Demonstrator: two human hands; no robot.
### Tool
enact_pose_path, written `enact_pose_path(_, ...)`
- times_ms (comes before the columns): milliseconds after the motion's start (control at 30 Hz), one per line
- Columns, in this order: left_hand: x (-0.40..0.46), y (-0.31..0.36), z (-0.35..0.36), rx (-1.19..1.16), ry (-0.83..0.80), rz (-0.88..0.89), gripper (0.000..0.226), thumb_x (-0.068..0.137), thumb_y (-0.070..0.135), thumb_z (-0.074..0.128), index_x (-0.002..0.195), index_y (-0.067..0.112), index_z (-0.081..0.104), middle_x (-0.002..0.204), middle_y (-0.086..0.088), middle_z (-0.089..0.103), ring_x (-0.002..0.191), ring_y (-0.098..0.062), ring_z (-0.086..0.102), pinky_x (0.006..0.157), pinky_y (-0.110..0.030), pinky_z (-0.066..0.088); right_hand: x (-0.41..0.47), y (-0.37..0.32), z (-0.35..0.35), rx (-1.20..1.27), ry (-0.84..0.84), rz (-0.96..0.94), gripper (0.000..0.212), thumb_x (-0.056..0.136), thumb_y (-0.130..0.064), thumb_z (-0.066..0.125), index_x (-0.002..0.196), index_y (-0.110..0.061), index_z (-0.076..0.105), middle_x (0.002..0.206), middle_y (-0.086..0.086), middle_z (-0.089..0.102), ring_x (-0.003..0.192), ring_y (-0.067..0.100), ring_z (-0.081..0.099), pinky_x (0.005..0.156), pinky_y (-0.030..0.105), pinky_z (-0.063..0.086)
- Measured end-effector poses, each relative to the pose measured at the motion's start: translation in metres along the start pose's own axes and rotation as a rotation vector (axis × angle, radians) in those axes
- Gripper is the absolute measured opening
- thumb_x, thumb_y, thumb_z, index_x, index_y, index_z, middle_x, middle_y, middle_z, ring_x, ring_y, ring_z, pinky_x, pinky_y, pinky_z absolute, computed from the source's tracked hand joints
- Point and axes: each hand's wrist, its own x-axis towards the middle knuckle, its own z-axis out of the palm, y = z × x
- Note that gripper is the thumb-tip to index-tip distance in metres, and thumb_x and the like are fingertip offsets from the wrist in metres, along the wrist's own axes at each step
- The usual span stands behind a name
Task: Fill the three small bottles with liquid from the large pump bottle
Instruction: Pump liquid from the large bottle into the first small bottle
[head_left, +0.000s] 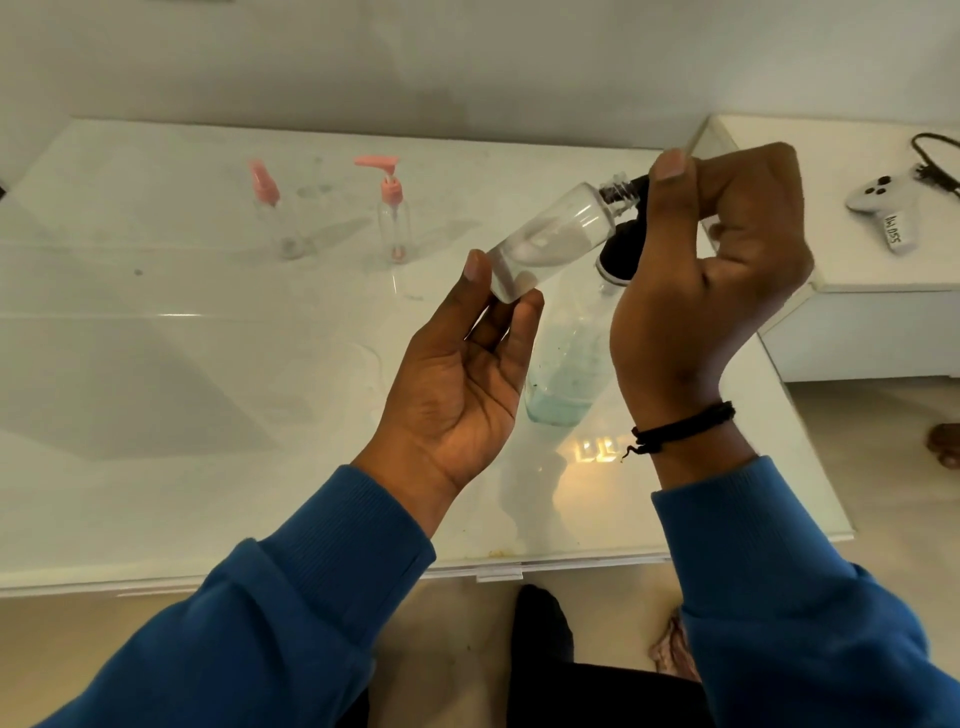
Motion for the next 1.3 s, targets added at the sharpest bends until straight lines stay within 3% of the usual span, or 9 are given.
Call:
enact_pose_path(233,0.0019,0.0011,-0.0031,-0.005,0.004,0.001,0.060,0.072,0.021,0.077,0.128,0.004,0.065,0.125,-0.016,0.067,0.095,-0.020,0.069,0.066,-0.024,0.060,-0.0057,0.0028,0.0000,0.013,-0.008,0.008,0.030,0.096,-0.004,0.061,0.066,-0.001,0.058,0.068,0.009,0.051,0.070,0.019,0.044,0.065,0.029,0.035)
enact_pose_path(400,0.0022,0.0015,-0.0016,-0.010,-0.009,-0.002,0.050,0.073,0.021,0.074,0.120,0.004,0.068,0.113,-0.015,0.071,0.090,-0.020,0.071,0.062,-0.024,0.060,0.0018,0.0008,0.0011,0.001,0.009,-0.022,0.033,0.095,-0.007,0.061,0.064,0.000,0.057,0.065,0.015,0.052,0.067,0.029,0.045,0.063,0.031,0.033)
enact_pose_path(567,0.0013,0.0005,-0.0041,-0.003,-0.002,-0.006,0.058,0.071,0.021,0.077,0.126,0.004,0.066,0.122,-0.016,0.068,0.096,-0.021,0.070,0.066,-0.024,0.061,-0.0071,0.0040,-0.0005,0.043,-0.002,0.017,0.030,0.096,-0.002,0.060,0.066,-0.003,0.058,0.067,0.009,0.050,0.072,0.012,0.042,0.067,0.025,0.035)
enact_pose_path(733,0.0032,0.0012,-0.0025,-0.008,-0.008,0.006,0.059,0.071,0.020,0.077,0.126,0.003,0.065,0.117,-0.014,0.069,0.094,-0.020,0.069,0.063,-0.023,0.060,0.0015,0.0001,0.0011,0.025,0.010,-0.008,0.033,0.096,-0.006,0.061,0.064,-0.001,0.057,0.065,0.013,0.051,0.067,0.023,0.044,0.064,0.032,0.034)
enact_pose_path(900,0.0021,0.0006,-0.0051,-0.009,-0.003,-0.003,0.060,0.072,0.021,0.077,0.128,0.004,0.065,0.119,-0.015,0.069,0.094,-0.020,0.070,0.065,-0.024,0.060,-0.0063,0.0008,0.0014,0.038,0.001,0.008,0.029,0.096,-0.004,0.061,0.067,-0.003,0.059,0.071,0.003,0.049,0.072,0.012,0.043,0.065,0.028,0.036)
enact_pose_path(1067,0.0033,0.0006,-0.0041,-0.010,-0.015,0.003,0.058,0.073,0.021,0.076,0.127,0.004,0.065,0.118,-0.015,0.069,0.093,-0.020,0.070,0.064,-0.023,0.060,0.0015,-0.0010,0.0021,0.017,0.017,-0.009,0.032,0.095,-0.007,0.061,0.064,-0.001,0.057,0.066,0.009,0.049,0.067,0.024,0.044,0.064,0.029,0.033)
enact_pose_path(1200,0.0025,0.0005,-0.0057,-0.013,-0.013,-0.002,0.057,0.073,0.022,0.077,0.126,0.004,0.066,0.121,-0.016,0.069,0.096,-0.020,0.070,0.067,-0.025,0.061,-0.0053,0.0002,0.0013,0.038,0.008,0.005,0.030,0.096,-0.005,0.060,0.066,-0.002,0.058,0.069,0.005,0.049,0.072,0.011,0.042,0.066,0.027,0.035)
enact_pose_path(1300,0.0017,0.0005,-0.0046,-0.005,-0.014,-0.005,0.056,0.073,0.022,0.076,0.126,0.004,0.066,0.120,-0.015,0.070,0.095,-0.020,0.070,0.067,-0.024,0.061,-0.0043,-0.0005,0.0008,0.039,0.000,0.017,0.030,0.096,-0.006,0.060,0.066,-0.002,0.059,0.069,0.005,0.050,0.071,0.016,0.044,0.066,0.027,0.035)
